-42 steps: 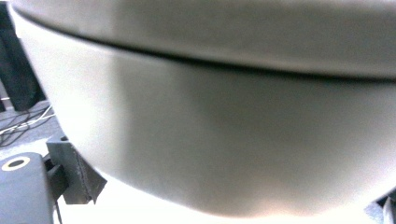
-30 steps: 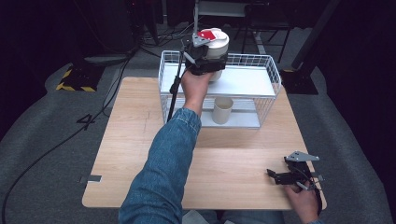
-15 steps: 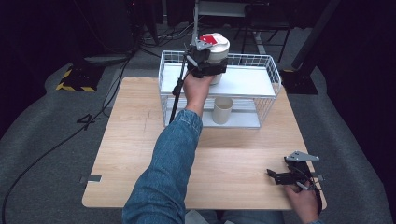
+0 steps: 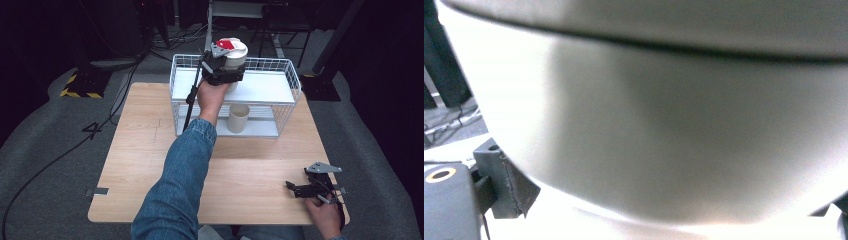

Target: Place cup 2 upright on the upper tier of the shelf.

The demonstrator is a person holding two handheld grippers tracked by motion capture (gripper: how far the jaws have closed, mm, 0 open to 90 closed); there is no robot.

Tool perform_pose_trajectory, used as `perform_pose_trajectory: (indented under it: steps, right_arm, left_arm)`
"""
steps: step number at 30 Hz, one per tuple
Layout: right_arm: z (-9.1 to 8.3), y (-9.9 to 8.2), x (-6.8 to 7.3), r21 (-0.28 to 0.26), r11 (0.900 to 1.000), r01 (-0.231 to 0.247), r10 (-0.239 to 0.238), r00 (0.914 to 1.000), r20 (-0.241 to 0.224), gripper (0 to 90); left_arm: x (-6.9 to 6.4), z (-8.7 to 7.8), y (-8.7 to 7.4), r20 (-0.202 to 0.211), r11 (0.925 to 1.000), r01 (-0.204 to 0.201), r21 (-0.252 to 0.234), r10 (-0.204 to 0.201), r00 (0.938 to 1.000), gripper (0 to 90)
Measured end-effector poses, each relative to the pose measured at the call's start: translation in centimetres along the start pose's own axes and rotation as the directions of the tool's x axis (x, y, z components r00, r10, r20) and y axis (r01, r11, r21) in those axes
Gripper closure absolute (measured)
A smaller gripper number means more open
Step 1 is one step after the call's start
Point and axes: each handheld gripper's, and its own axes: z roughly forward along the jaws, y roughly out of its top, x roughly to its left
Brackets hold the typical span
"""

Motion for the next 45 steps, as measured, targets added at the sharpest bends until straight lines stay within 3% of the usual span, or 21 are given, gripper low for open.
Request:
perform_pose_trajectory:
  steps: [11,19,26,37,45]
  right_arm:
    - [0.0,0.0,0.0,0.000,1.0000,0.000,0.000,1.0000,0.000,2.9]
    - [0.0,0.0,0.0,0.000,1.0000,0.000,0.000,1.0000,0.000,2.9]
    - [0.0,0.0,0.0,0.000,1.0000,0.000,0.000,1.0000,0.000,2.9]
    - [0.3,0.3,-0.4,0.006,0.9998,0.021,-0.020,0.9995,-0.026,0.9]
    - [0.7,0.7,-1.0,0.007,0.9994,0.035,-0.035,0.9987,-0.038,0.7]
  left_arm:
    - [0.1,0.1,-0.1,-0.002,0.9999,0.008,-0.007,-0.008,1.0000,9.4]
    - [0.3,-0.5,0.1,-0.003,0.9995,0.024,-0.020,-0.024,0.9997,0.5]
    - [0.2,-1.7,0.6,0.036,0.9996,0.018,-0.023,-0.017,0.9992,0.1]
    - [0.3,-5.3,0.0,0.046,0.9996,0.003,-0.026,-0.002,0.9989,0.1]
    - [0.8,-9.6,-0.9,0.049,0.9985,0.001,-0.054,0.001,0.9988,0.5]
